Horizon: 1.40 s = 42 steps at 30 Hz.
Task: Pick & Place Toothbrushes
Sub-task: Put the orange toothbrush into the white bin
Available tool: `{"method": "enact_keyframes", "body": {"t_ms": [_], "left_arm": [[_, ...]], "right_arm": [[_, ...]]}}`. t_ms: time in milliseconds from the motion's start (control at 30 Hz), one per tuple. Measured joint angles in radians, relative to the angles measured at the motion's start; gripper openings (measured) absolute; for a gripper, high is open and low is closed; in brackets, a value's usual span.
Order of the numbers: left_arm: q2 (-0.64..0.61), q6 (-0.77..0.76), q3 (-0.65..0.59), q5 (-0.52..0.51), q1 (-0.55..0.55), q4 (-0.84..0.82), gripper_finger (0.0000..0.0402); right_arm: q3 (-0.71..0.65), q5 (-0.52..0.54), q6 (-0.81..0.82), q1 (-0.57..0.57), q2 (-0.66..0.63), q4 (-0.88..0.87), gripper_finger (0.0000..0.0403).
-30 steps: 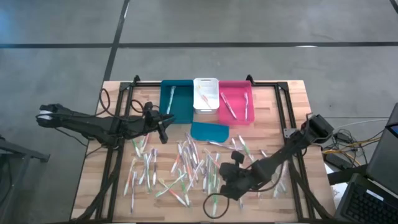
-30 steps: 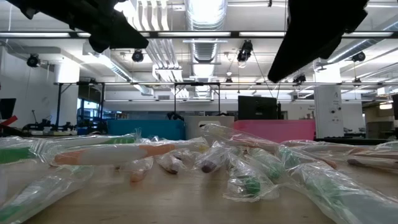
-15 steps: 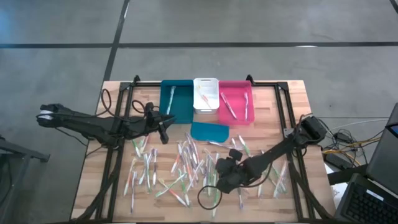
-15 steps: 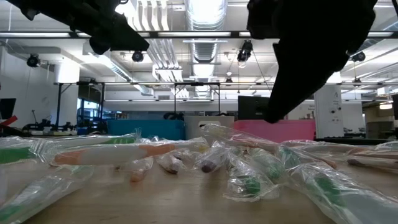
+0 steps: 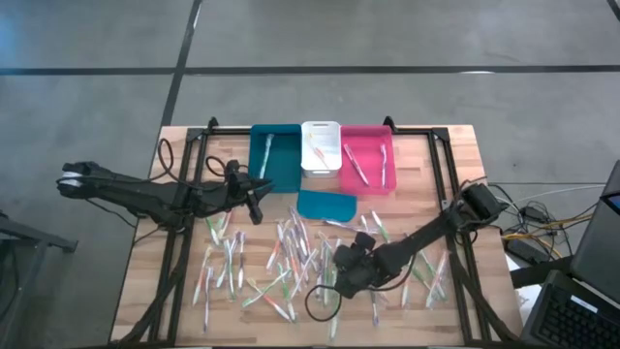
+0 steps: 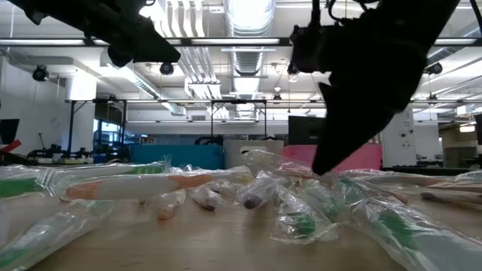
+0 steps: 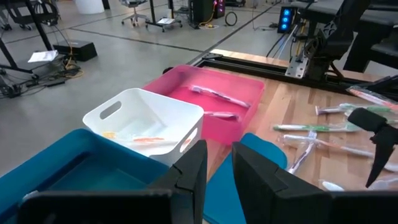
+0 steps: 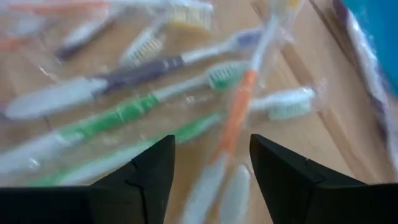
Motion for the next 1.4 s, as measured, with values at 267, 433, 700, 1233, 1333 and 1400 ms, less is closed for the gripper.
{"method": "enact_keyframes", "body": {"t_ms": [267,433,700,1233,1333,1400], "left_arm": [[0.000,-0.001,0.000,0.000,0.000,0.001,0.0081],[0.000,-0.001,0.000,0.000,0.000,0.001,0.0081],[0.000,-0.002,0.000,0.000,0.000,0.001,0.0080],[0.000,-0.002,0.000,0.000,0.000,0.004,0.0081],[0.000,-0.002,0.000,0.000,0.000,0.004,0.0081],[0.000,-0.002,0.000,0.000,0.000,0.004,0.0080]], "right_arm": [[-0.055,-0.021,0.000,-0.018,0.011,0.049,0.0162],[-0.065,-0.022,0.003,-0.025,0.015,0.064,0.0130],[-0.053,-0.022,-0.005,-0.025,0.003,0.065,0.0053],[-0.029,-0.006,-0.145,-0.087,-0.124,-0.015,0.0033],[-0.029,-0.005,-0.214,-0.134,-0.150,-0.018,0.0022],[-0.029,-0.006,-0.248,-0.169,-0.174,-0.022,0.0021]]}}
